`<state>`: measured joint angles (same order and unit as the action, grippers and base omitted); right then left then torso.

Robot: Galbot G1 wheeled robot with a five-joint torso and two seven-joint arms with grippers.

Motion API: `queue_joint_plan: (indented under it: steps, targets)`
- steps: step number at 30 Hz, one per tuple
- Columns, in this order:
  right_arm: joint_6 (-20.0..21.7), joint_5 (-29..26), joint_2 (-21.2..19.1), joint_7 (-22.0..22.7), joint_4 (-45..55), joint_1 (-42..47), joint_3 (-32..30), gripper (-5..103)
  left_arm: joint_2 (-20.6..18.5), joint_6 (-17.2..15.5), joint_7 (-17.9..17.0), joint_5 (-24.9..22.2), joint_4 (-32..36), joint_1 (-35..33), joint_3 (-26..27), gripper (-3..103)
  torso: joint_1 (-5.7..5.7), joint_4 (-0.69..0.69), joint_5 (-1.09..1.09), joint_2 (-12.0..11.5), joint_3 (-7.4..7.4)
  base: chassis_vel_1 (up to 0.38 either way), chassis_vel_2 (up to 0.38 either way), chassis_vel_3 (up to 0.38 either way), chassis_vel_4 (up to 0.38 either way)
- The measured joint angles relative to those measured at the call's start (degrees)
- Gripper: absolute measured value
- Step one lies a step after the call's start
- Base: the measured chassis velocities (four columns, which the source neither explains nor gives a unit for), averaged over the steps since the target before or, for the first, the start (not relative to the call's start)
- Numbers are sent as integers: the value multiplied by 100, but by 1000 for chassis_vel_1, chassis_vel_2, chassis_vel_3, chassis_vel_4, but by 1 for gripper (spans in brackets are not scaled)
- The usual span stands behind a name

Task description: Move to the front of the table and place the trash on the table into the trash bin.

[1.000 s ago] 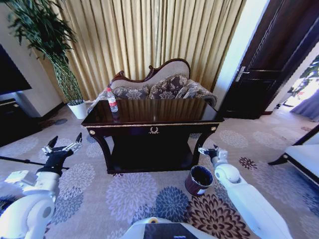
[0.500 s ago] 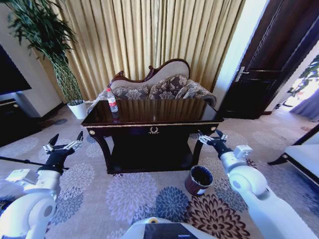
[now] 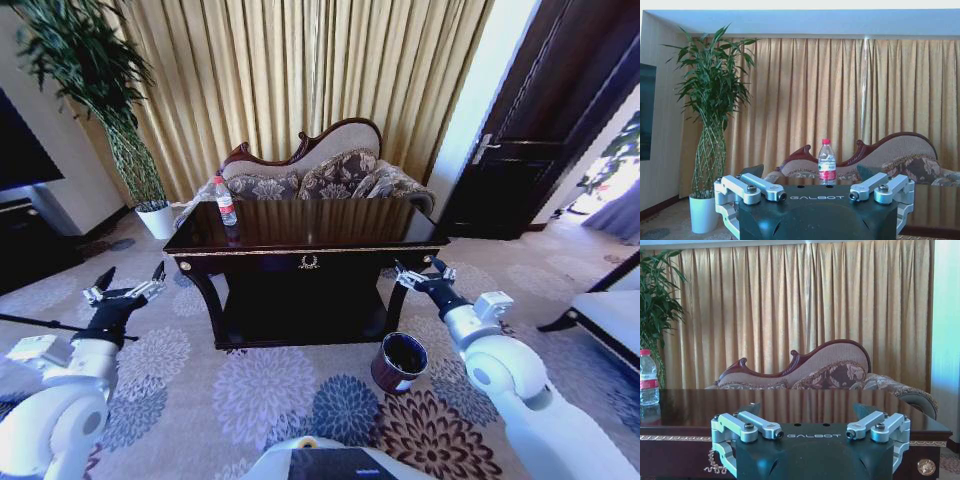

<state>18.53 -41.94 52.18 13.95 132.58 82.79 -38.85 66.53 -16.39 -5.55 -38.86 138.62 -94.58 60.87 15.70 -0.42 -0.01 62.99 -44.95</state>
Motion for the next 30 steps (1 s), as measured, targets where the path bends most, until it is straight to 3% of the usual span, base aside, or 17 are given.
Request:
queue_joint_plan:
  steps: [30]
  targets:
    - [-136, 146, 77, -3, 204, 210, 222, 100, 47, -9, 3, 20, 88, -36, -13, 100, 0, 0, 0, 0, 0, -58, 57, 62, -59]
